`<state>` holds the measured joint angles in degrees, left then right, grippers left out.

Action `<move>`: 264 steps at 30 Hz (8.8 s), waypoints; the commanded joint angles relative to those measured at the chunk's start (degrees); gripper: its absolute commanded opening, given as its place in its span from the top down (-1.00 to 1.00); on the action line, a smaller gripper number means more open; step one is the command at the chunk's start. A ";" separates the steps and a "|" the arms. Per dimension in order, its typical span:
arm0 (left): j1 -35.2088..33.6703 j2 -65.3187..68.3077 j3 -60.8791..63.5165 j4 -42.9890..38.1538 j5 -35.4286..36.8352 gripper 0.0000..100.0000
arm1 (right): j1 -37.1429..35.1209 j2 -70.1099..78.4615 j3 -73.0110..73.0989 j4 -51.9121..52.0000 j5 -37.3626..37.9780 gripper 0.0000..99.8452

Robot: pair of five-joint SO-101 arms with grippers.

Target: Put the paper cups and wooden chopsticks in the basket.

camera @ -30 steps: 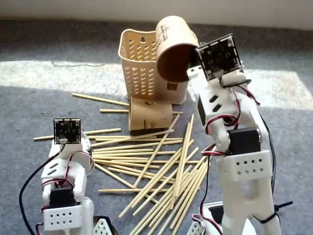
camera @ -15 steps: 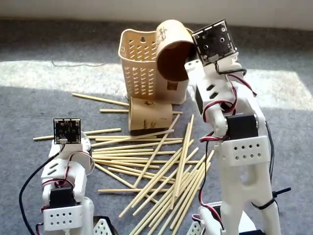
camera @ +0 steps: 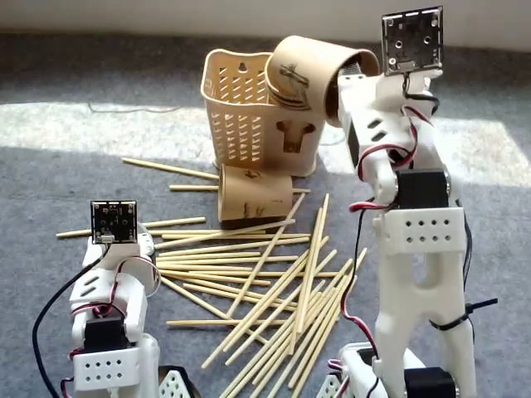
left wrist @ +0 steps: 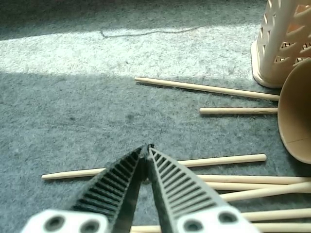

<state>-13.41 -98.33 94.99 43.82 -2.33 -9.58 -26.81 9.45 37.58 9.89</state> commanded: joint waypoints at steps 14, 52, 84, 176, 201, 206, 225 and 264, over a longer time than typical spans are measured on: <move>-0.57 -0.48 -0.40 -0.97 -0.53 0.98 | -4.44 12.09 -17.71 0.04 -0.62 0.59; -0.57 -0.48 -0.40 -0.97 -0.53 0.98 | -8.48 12.35 -17.01 12.26 -0.18 0.98; -0.66 -0.48 -0.48 -0.97 -0.53 0.98 | -14.37 -11.91 -2.77 15.78 -0.18 0.98; 15.43 3.30 -30.11 20.13 -4.57 0.98 | -4.44 -8.40 25.27 34.77 -14.51 0.86; 24.75 74.33 -62.11 23.12 -9.14 0.60 | 4.18 -9.54 54.11 -0.40 -14.77 0.86; 25.98 83.03 -66.59 20.57 -9.14 0.60 | 4.18 -9.54 54.20 -0.40 -14.77 0.86; 33.01 93.14 -68.62 14.15 -13.27 0.61 | 4.44 -9.45 54.20 -0.48 -14.51 0.86; 40.40 93.14 -75.74 9.23 -0.62 0.57 | 11.91 -9.98 53.85 -0.48 -15.56 0.87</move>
<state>25.63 -4.44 22.37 54.55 -3.30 0.26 -34.55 63.87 38.37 -5.23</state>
